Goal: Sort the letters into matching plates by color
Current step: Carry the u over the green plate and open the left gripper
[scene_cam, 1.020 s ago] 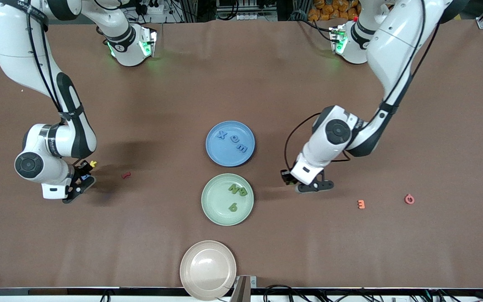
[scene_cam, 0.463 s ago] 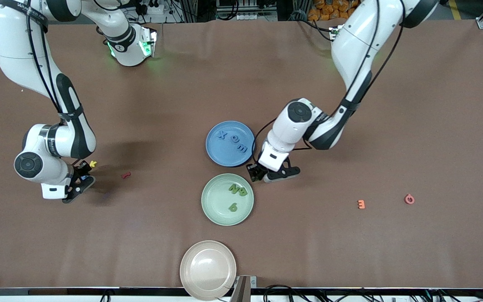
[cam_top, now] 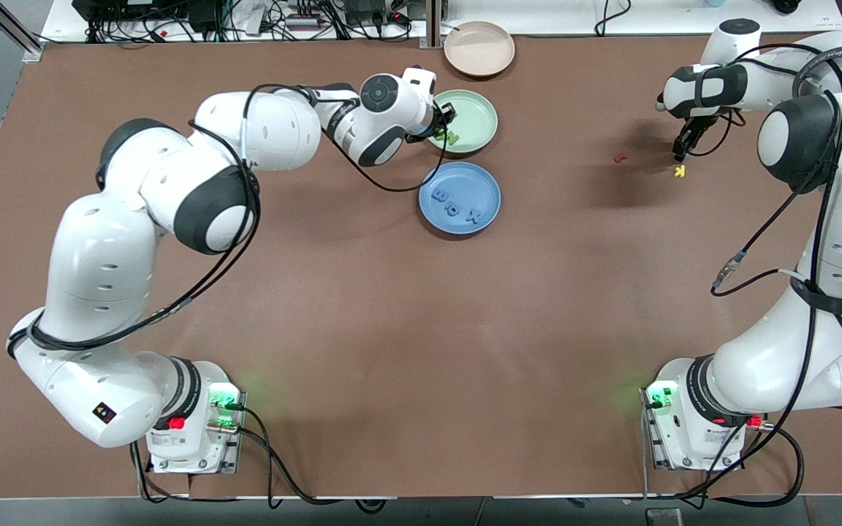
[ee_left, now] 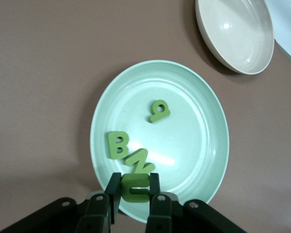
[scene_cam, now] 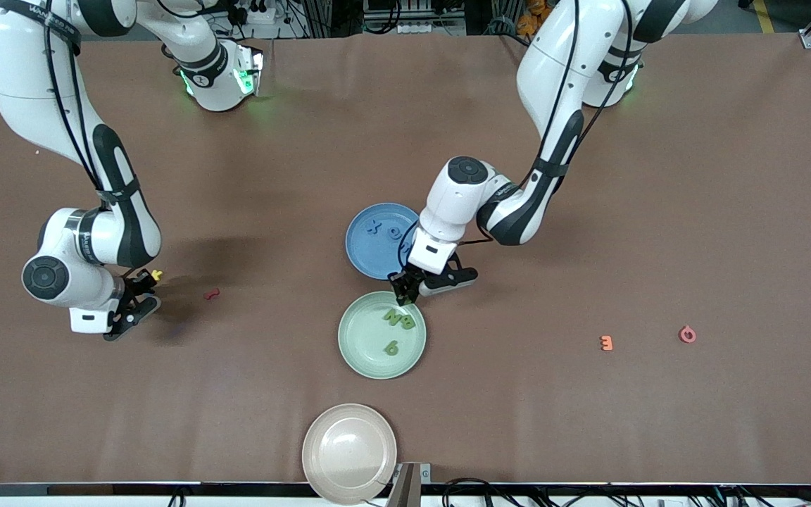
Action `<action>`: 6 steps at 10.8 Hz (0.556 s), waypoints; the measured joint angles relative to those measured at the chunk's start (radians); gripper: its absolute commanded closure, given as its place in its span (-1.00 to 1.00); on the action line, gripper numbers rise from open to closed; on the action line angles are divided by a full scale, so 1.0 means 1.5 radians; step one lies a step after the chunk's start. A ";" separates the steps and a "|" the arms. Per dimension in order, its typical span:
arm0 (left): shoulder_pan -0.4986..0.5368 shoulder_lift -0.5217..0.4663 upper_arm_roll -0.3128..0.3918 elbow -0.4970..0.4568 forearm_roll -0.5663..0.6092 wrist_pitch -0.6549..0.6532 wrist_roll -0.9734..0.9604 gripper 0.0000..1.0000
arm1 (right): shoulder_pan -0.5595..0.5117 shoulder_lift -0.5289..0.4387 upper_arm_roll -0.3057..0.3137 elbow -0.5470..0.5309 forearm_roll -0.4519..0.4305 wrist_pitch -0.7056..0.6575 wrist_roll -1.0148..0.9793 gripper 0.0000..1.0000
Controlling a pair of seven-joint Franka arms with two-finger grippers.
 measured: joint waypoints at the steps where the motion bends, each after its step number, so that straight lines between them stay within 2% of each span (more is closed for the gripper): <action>1: -0.002 0.008 0.002 0.012 0.000 0.000 -0.001 -1.00 | 0.000 0.001 0.000 -0.002 0.005 0.000 0.001 0.06; 3: -0.001 0.014 0.020 0.021 0.000 0.000 -0.001 -1.00 | 0.000 0.002 0.000 -0.003 0.006 0.001 0.002 0.75; 4: -0.001 0.014 0.036 0.022 0.000 0.000 0.002 -1.00 | 0.000 0.001 0.000 -0.003 0.007 0.000 0.002 1.00; 6: 0.009 0.014 0.077 0.021 0.001 -0.009 0.025 -1.00 | 0.000 -0.001 0.000 -0.002 0.007 -0.003 0.002 1.00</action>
